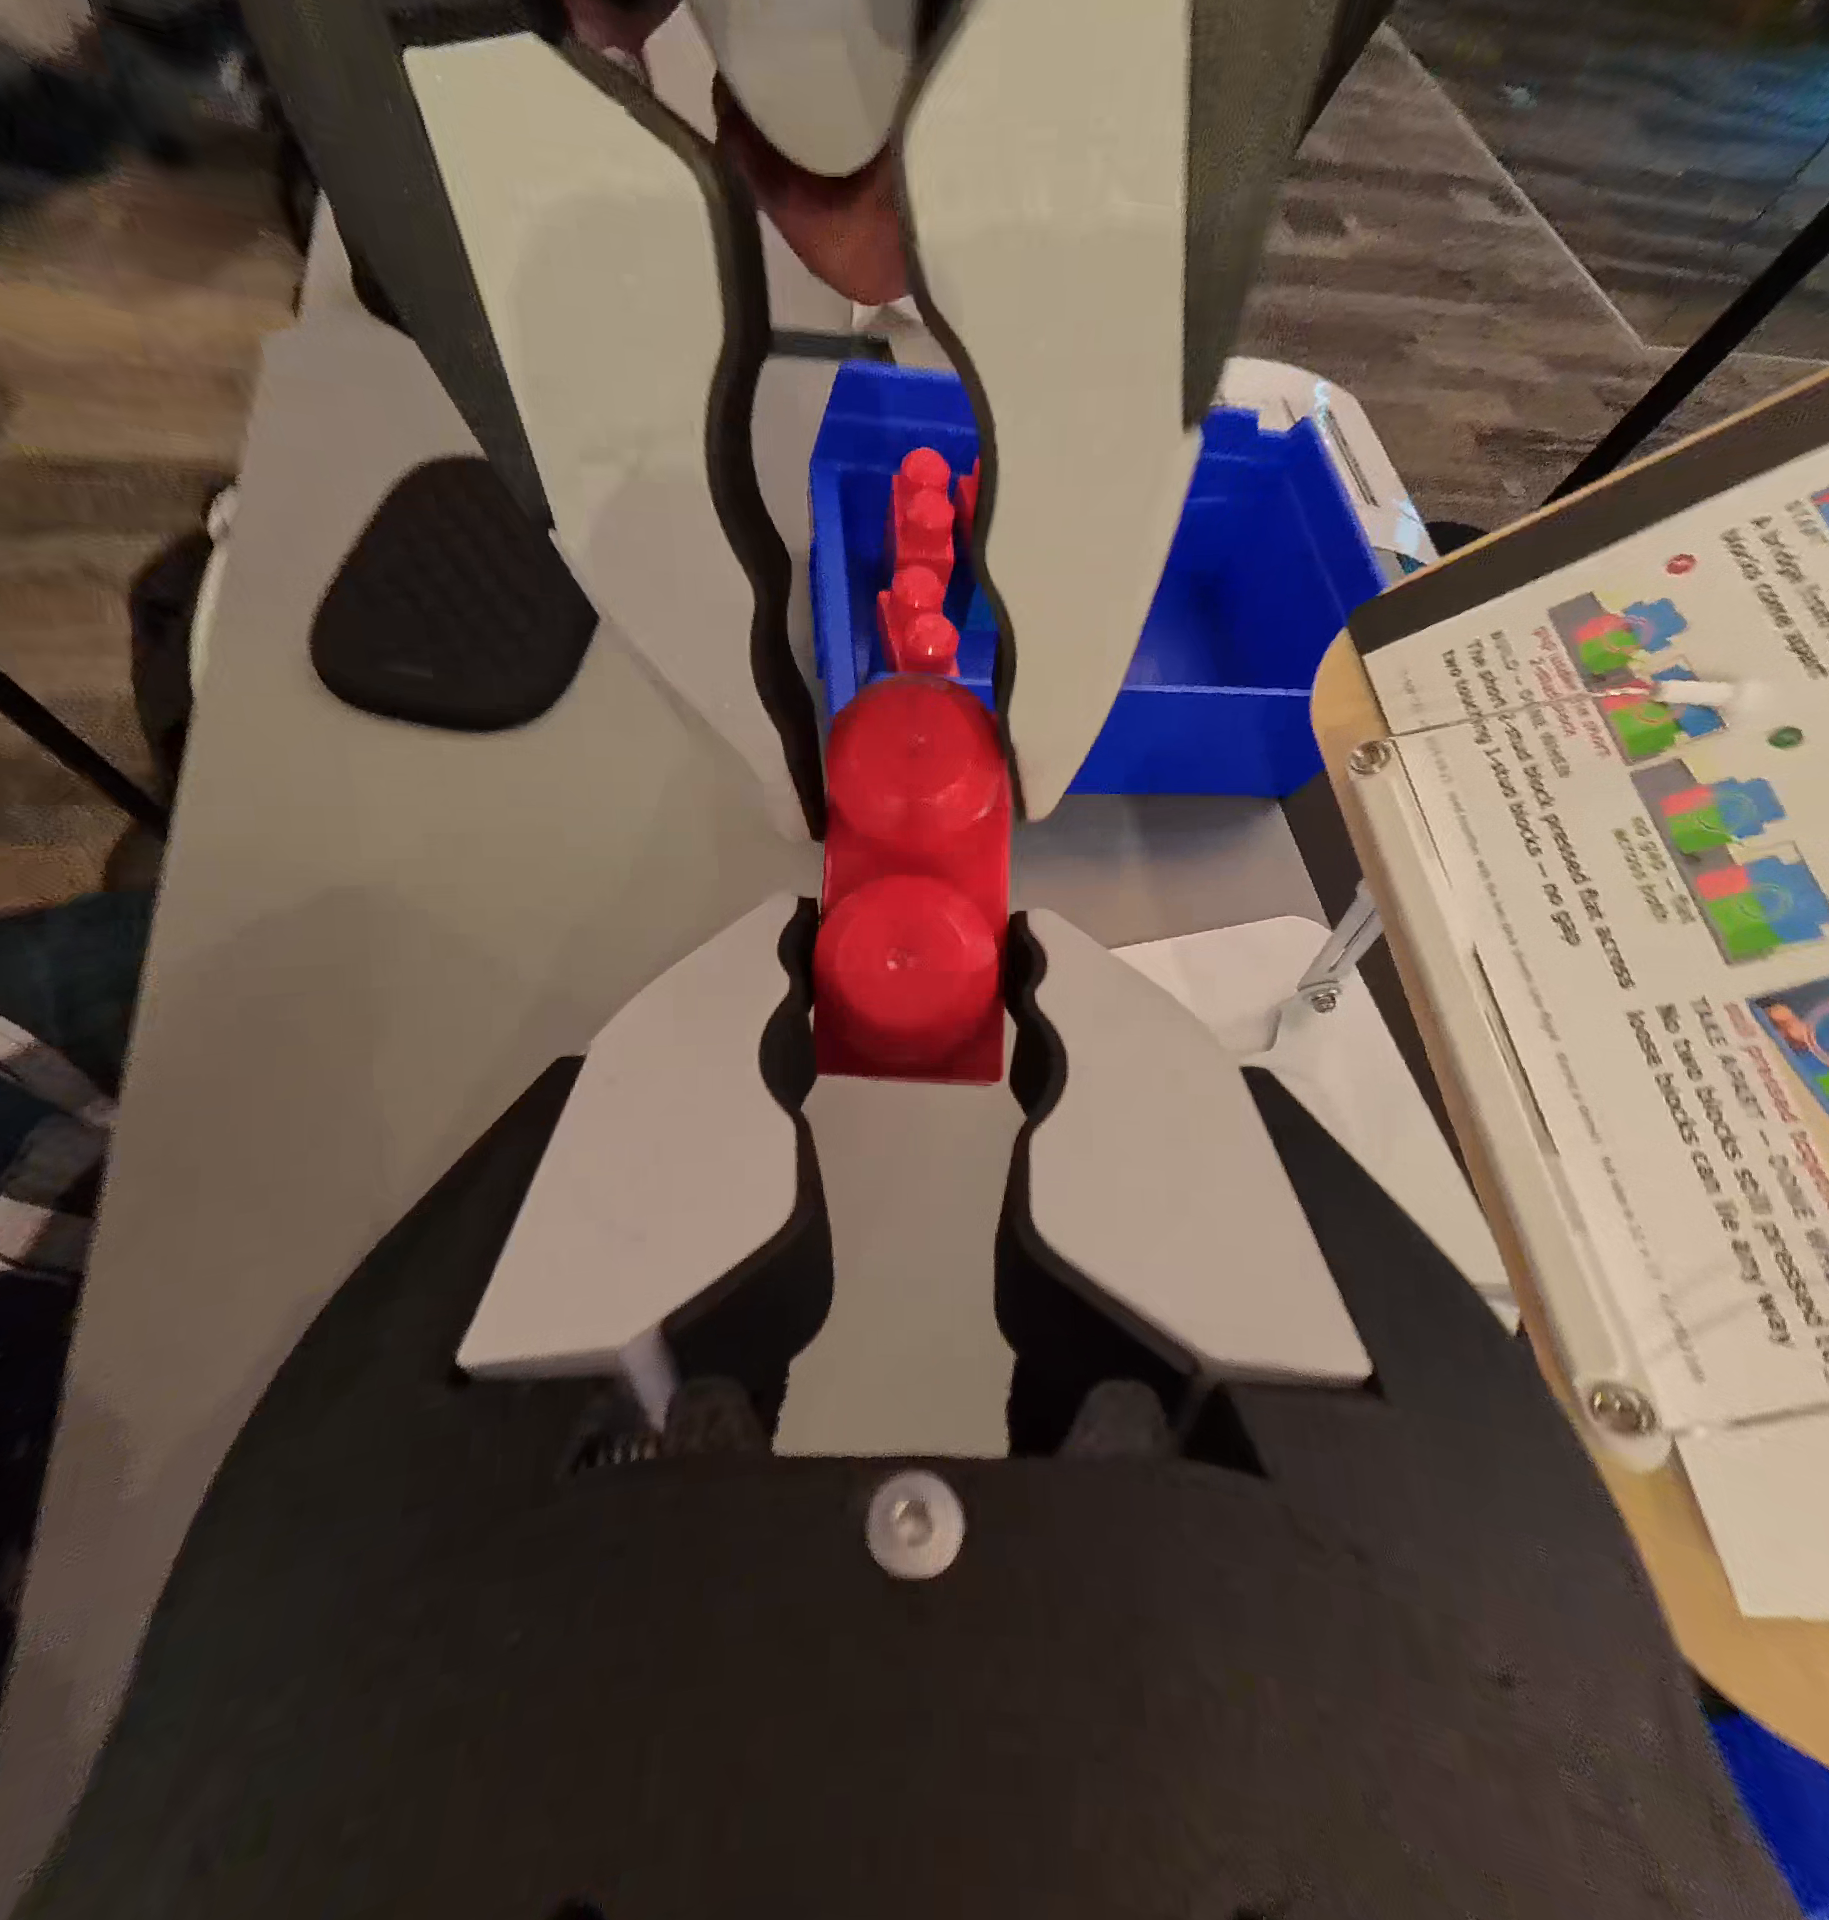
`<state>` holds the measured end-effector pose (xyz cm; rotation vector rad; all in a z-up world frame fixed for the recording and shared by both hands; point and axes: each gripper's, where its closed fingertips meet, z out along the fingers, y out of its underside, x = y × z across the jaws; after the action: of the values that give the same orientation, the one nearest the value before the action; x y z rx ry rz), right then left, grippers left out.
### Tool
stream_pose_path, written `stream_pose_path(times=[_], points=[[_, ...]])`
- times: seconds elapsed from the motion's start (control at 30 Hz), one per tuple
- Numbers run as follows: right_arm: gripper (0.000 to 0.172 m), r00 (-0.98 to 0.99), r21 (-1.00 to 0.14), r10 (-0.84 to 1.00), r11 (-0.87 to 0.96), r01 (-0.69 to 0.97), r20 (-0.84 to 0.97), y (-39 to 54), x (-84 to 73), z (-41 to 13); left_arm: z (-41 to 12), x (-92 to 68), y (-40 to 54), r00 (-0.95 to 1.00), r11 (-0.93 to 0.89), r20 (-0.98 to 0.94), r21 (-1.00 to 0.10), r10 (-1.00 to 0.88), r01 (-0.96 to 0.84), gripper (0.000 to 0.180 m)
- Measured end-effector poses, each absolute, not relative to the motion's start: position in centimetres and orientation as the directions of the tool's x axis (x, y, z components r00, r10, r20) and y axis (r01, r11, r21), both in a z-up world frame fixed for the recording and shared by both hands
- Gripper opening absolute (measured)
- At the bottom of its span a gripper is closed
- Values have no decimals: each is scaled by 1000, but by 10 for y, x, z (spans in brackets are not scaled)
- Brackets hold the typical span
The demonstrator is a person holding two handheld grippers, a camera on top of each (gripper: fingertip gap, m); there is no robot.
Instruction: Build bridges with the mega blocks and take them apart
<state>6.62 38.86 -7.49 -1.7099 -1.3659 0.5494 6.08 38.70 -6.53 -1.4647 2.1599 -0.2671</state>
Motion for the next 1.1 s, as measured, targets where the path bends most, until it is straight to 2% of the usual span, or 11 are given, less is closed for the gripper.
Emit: stream_pose_path(times=[0.03, 0.1, 0.17, 0.2, 0.3, 0.43, 0.6, 0.77, 1.03, 1.1], points=[[35, 321, -849, 937, -55, 525, 138, 389, 72, -68, -57, 66, 390, -264, 402, -338, -453, -903, -796, 34], [35, 342, -911, 939, -101, 399, 46, 388, 86, -48, -35, 74, 399, -182, 415, -451, -496, -874, -763, 71], [35, 328, -965, 938, -180, 190, -110, 386, 103, -21, -12, 77, 410, -45, 446, -592, -552, -805, -705, 76], [35, 284, -970, 937, -232, 72, -203, 382, 112, -7, -4, 79, 408, 10, 485, -646, -583, -763, -652, 87], [35, 112, -905, 907, -380, -193, -405, 370, 137, 20, -2, 91, 392, 148, 574, -739, -618, -657, -537, 101], [34, -42, -812, 857, -501, -299, -513, 354, 145, 16, -3, 117, 364, 272, 656, -772, -633, -575, -410, 112], [35, -161, -742, 813, -577, -340, -559, 337, 140, 7, 2, 140, 341, 334, 716, -776, -626, -535, -308, 107], [35, -229, -710, 800, -599, -372, -555, 325, 135, 7, 2, 147, 331, 343, 736, -764, -633, -546, -240, 89], [34, -313, -683, 765, -643, -346, -563, 318, 133, 5, 3, 147, 322, 286, 740, -769, -634, -571, -226, 87], [35, -288, -707, 778, -628, -326, -558, 317, 133, 3, 1, 147, 320, 259, 733, -768, -638, -585, -236, 87]])
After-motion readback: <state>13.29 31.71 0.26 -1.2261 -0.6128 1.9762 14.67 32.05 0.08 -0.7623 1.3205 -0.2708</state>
